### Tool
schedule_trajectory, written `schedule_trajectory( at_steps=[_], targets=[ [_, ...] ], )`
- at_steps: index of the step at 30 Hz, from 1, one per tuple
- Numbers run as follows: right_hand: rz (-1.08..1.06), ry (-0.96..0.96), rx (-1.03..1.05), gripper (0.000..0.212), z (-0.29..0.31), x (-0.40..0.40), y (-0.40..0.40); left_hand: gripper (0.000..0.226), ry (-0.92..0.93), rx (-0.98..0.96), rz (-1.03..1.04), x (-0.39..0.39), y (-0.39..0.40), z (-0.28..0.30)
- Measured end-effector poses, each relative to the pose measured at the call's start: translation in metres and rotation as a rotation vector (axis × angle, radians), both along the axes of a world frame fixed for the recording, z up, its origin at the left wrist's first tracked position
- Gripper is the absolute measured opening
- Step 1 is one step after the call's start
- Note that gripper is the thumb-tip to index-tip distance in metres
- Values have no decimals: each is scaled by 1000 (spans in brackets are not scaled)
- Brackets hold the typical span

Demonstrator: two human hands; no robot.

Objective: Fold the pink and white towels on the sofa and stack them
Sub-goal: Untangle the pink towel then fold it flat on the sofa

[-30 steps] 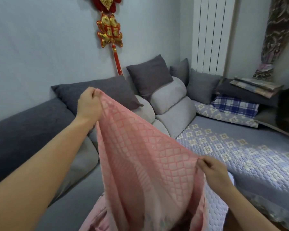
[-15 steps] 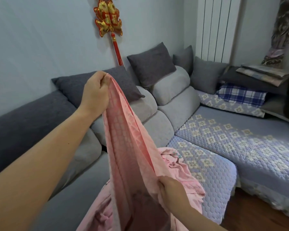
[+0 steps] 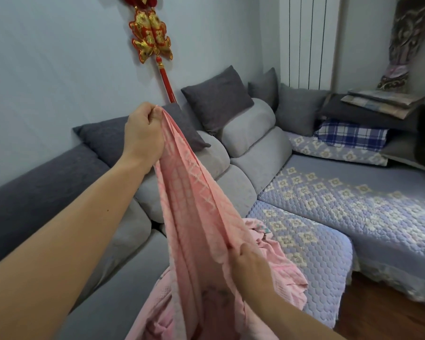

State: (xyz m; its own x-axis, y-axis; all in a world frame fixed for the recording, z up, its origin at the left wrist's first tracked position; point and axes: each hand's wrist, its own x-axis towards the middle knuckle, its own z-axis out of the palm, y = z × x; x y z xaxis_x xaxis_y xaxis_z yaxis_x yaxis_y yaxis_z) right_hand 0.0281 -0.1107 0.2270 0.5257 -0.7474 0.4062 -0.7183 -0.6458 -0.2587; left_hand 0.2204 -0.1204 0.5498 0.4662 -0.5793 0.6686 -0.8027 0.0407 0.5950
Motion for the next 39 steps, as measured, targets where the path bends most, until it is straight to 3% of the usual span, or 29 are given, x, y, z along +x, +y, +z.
schedule_trajectory(
  at_steps=[3,7,14,16,19,22,26,29,32,35,39],
  targets=[
    [-115,8,28,23,0,-19,-23,29,10,7,18,8,1,-2],
    [-118,-187,147,20,-3,-54,-39,29,46,26,56,23,5,-9],
    [-374,-798,422,15,29,-103,-80,20,-25,50,-144,23,28,-18],
    [-401,-929,492,18,34,-106,-89,19,74,42,-244,26,37,-24],
    [-438,-991,526,17,37,-107,-97,21,471,30,-481,28,53,-37],
    [-441,-981,532,19,46,-109,-108,18,620,40,-512,37,69,-58],
    [-395,-951,470,19,96,-107,-134,28,513,78,-317,66,106,-94],
    [-239,-987,400,18,150,-88,-145,29,447,94,-109,92,134,-118],
    [29,-1017,499,19,181,-59,-141,23,535,33,93,109,163,-143],
    [290,-763,555,17,167,-44,-139,22,509,-13,293,113,208,-167],
    [514,-140,390,22,98,-42,-143,23,240,369,432,84,280,-231]
  ],
)
